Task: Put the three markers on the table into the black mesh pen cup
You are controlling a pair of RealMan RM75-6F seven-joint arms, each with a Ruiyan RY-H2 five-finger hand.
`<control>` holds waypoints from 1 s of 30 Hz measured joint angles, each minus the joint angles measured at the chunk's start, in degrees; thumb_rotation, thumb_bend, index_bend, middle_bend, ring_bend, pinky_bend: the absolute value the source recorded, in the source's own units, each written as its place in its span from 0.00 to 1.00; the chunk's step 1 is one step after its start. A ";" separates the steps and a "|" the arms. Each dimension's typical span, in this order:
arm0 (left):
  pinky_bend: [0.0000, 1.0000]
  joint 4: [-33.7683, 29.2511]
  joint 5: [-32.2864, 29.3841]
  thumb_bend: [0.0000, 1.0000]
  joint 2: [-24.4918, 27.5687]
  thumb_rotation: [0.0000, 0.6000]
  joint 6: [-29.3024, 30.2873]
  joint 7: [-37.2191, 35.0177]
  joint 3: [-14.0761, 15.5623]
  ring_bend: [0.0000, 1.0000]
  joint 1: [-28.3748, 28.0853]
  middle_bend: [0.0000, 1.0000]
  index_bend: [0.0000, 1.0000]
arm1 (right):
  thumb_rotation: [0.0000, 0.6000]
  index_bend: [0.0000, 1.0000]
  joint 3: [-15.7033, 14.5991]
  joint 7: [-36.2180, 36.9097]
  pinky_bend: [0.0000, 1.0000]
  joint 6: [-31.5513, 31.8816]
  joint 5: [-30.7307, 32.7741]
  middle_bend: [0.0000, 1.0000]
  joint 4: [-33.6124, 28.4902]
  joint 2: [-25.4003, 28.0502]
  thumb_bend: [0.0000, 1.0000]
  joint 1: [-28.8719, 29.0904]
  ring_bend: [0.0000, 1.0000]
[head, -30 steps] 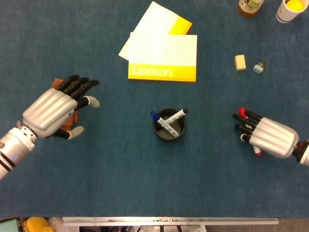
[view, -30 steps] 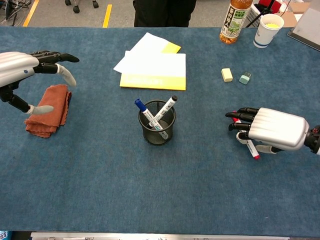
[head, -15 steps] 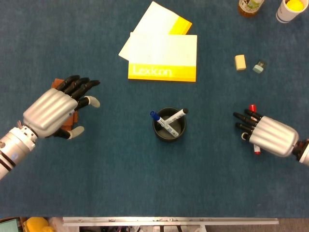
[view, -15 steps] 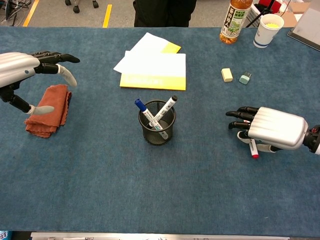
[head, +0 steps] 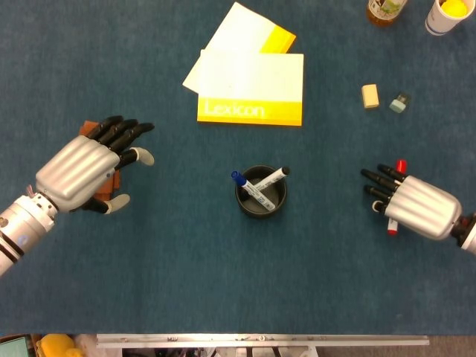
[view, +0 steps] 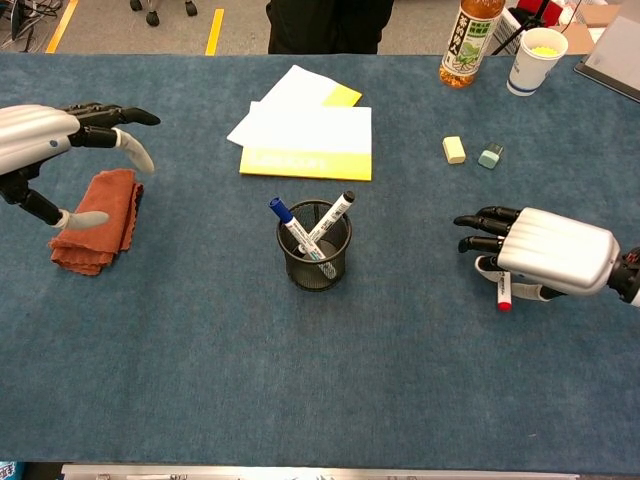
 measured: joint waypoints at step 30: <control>0.00 -1.60 -1.56 0.25 0.53 1.00 -1.13 1.94 -1.14 0.00 -0.82 0.03 0.30 | 1.00 0.62 10.73 11.90 0.19 1.13 10.13 0.31 -38.58 9.96 0.33 2.60 0.09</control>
